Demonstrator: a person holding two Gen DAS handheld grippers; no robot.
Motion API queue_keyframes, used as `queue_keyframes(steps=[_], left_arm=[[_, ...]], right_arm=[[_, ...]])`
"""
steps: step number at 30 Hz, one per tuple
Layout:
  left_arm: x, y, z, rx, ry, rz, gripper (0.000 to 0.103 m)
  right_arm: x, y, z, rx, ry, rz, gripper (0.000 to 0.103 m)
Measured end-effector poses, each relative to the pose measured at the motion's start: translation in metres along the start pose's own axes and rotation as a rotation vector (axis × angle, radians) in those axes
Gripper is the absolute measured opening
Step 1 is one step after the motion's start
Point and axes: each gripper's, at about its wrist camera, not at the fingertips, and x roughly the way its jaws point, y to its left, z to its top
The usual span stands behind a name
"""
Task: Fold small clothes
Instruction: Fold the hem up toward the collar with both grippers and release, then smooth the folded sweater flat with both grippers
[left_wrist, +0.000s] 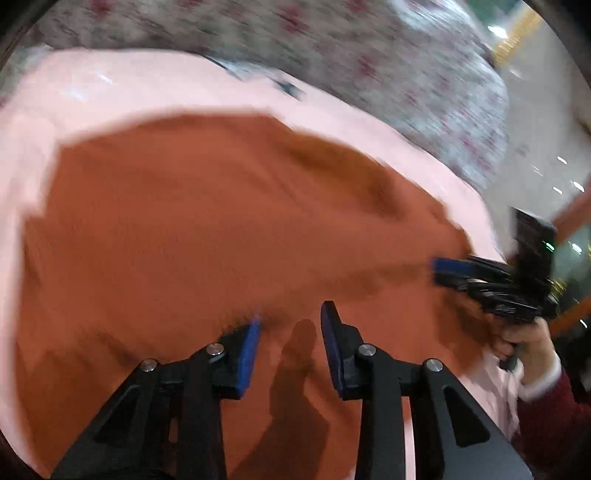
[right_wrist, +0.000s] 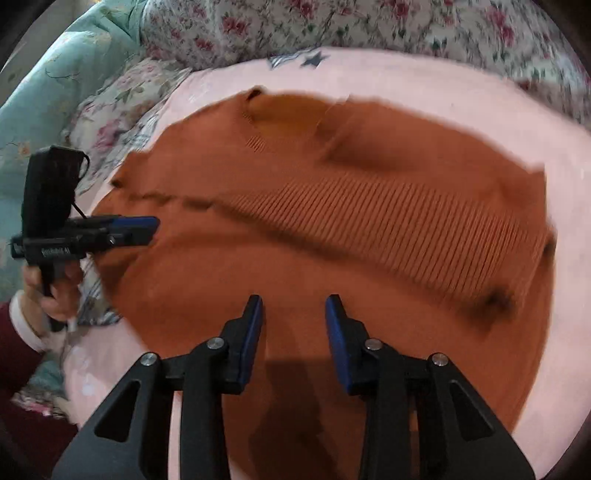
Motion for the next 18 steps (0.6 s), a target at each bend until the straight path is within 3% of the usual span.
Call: queue_keyframes(steps=[2,3,4,5,7,12,18], left_arm=[[-0.007,0.028,0.027,-0.065,-0.050,0.047,0.035],[-0.014,0.040,0.039,-0.098,-0.091,0.110,0.044],[-0.024,0.053,0.048,-0.137,-0.137,0.161,0.045],[-0.034,0.063,0.053,-0.174,-0.172,0.161,0.046],[-0.053,0.076,0.051,-0.240,-0.231,0.135,0.055],[-0.081,0.074,0.003,-0.270,-0.279,0.123,0.057],[-0.107,0.042,-0.085,-0.304,-0.275,-0.004,0.057]], right_arm=[[-0.008,-0.030,0.024,0.092,-0.099,-0.132,0.037],[-0.016,-0.046,0.030,0.167,-0.153,-0.161,0.037],[-0.025,-0.063,0.033,0.256,-0.208,-0.176,0.037],[-0.037,-0.082,0.032,0.372,-0.268,-0.160,0.037],[-0.052,-0.096,0.026,0.468,-0.321,-0.131,0.037],[-0.062,-0.075,-0.007,0.432,-0.311,-0.141,0.037],[-0.063,-0.046,-0.057,0.458,-0.282,-0.058,0.037]])
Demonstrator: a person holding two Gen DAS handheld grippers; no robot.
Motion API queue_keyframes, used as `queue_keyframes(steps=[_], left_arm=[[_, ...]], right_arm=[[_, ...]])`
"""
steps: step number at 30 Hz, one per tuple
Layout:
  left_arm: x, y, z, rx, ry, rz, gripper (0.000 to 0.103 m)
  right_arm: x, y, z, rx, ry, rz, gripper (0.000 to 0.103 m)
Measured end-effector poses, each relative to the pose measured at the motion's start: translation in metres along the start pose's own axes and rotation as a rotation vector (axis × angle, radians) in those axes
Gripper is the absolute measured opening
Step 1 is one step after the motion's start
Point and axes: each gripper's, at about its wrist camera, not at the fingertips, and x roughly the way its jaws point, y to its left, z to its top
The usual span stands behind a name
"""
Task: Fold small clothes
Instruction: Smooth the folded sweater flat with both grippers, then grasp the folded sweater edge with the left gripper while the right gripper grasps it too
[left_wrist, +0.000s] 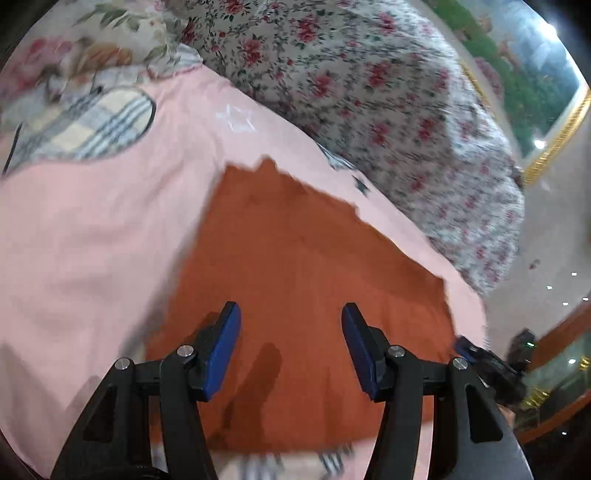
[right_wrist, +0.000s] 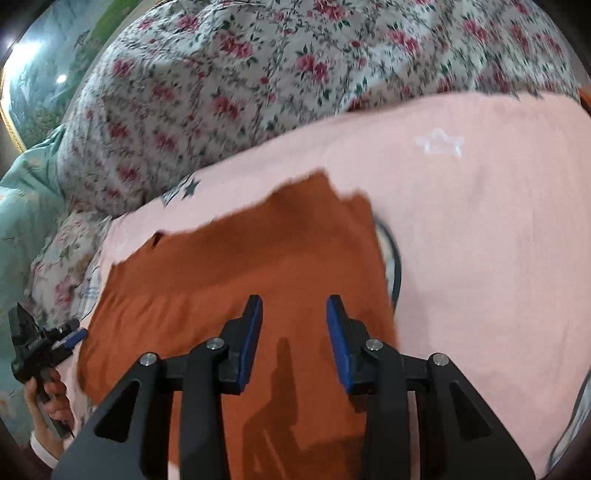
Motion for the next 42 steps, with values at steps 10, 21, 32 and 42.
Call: queue_keyframes(steps=[10,21,32,42], left_arm=[[-0.024,-0.010,-0.105,-0.019,0.096,0.032,0.070],[0.001,0.021,-0.068,-0.205,-0.071,0.065,0.074],[0.024,0.011,-0.019,-0.131,-0.074,0.109,0.011],[0.037,-0.140,-0.030,0.297,-0.057,0.017,0.011]], right_arm=[[-0.038,-0.008,-0.072,0.098,-0.001,0.033,0.040],[-0.053,0.015,-0.079,0.075,0.014,0.073,0.044],[-0.045,0.011,-0.060,0.096,0.025,0.130,0.045],[-0.038,-0.009,-0.036,0.131,0.071,0.174,0.045]])
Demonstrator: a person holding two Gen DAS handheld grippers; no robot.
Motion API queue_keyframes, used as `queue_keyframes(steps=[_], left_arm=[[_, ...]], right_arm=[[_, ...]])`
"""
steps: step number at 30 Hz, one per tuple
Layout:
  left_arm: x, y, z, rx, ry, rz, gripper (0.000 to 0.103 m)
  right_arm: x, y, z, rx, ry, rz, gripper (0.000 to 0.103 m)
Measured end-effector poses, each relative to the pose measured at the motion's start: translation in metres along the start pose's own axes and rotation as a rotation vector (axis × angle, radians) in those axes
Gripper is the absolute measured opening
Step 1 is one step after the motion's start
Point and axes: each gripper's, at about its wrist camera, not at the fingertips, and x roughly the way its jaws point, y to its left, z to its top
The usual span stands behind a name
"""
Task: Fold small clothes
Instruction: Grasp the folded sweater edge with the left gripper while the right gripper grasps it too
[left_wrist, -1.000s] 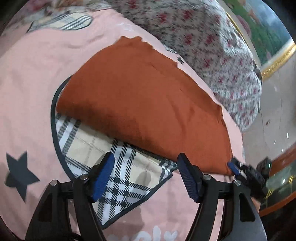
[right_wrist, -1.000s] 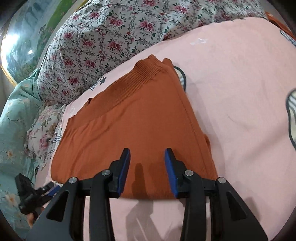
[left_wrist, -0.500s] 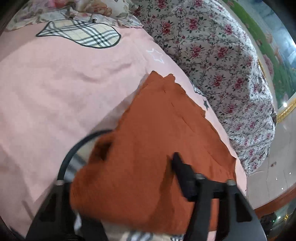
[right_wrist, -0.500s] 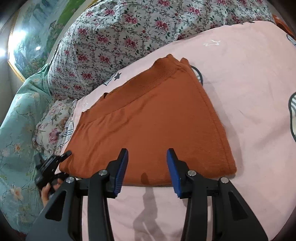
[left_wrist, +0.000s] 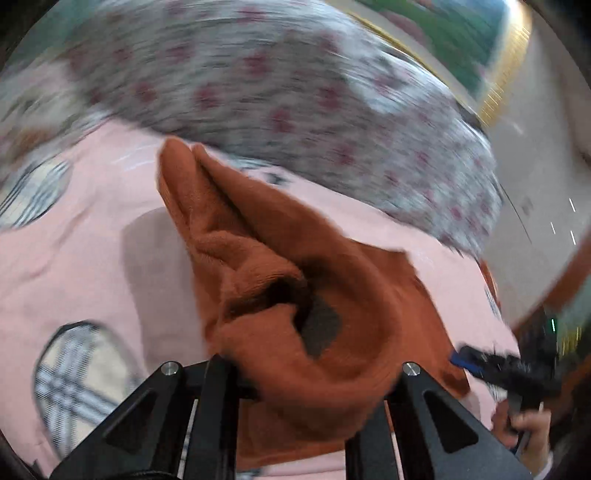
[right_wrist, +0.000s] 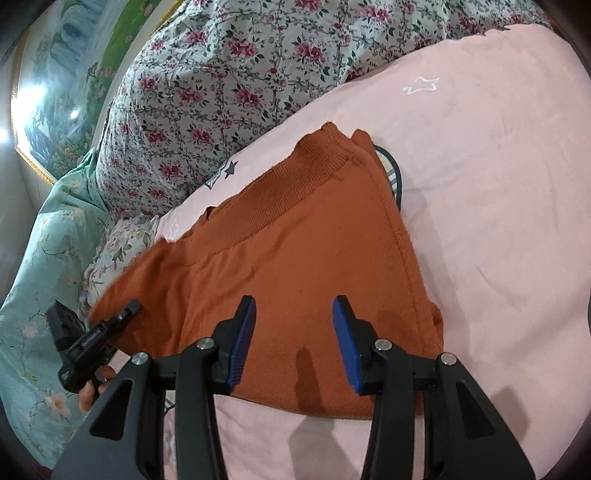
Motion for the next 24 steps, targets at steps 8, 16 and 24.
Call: queue_keyframes(steps=[8,16,24], left_arm=[[0.067,-0.063,-0.053,0.240,0.158,0.060,0.016],[0.048,-0.077,-0.064,0.317,0.136,0.001,0.029],[0.052,-0.098,-0.073,0.421,0.133,0.009,0.016]], right_arm=[[0.047,0.019,0.020,-0.012,0.133,0.108,0.051],[0.137,0.055,0.057,-0.037,0.252,0.158,0.065],[0.189,0.101,0.066,-0.225,0.351,0.074,0.046]])
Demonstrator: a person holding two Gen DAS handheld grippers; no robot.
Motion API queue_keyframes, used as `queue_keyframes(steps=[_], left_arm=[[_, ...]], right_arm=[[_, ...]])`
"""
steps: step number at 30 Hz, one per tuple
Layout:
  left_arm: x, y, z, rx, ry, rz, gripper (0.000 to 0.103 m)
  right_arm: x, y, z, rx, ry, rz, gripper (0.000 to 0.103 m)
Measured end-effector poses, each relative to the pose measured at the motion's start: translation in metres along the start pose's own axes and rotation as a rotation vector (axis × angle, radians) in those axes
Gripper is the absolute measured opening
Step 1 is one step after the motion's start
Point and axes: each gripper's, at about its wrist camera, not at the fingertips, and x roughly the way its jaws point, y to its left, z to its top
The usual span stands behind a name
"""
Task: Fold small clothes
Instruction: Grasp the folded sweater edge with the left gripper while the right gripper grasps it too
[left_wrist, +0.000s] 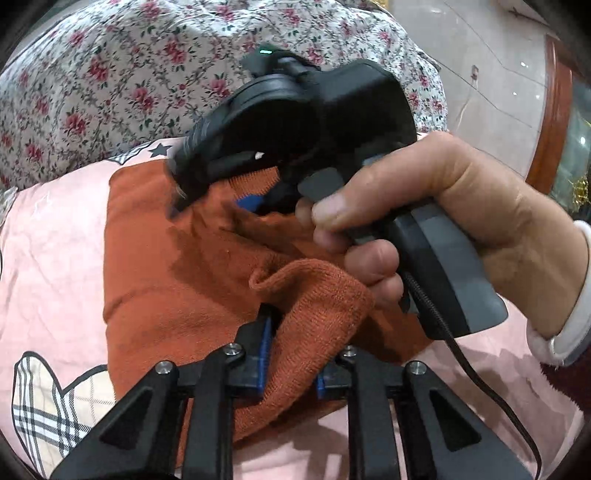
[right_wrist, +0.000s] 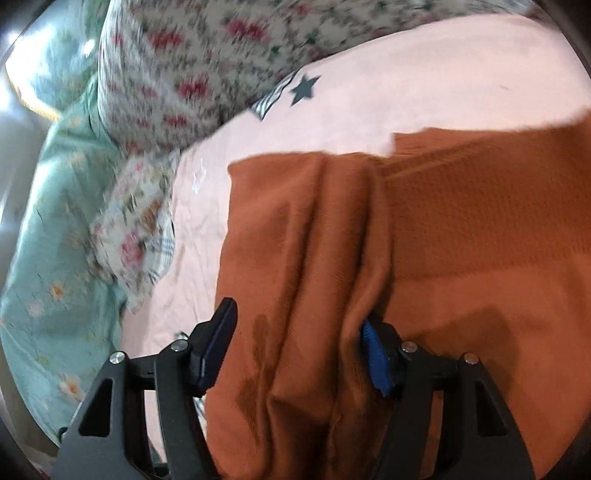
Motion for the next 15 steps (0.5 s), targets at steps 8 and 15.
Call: queue_keyframes(steps=[8,15], left_arm=[[-0.021,-0.036,0.039,-0.029,-0.076,-0.215,0.015],[0.035,-0.087,0.056,-0.045,0.042,-0.368,0.015]], right_arm=[[-0.111,-0.020,-0.004,-0.048,-0.202,0.013,0.015],[-0.145,-0.098,-0.021,0.060,-0.209,-0.112,0.015]])
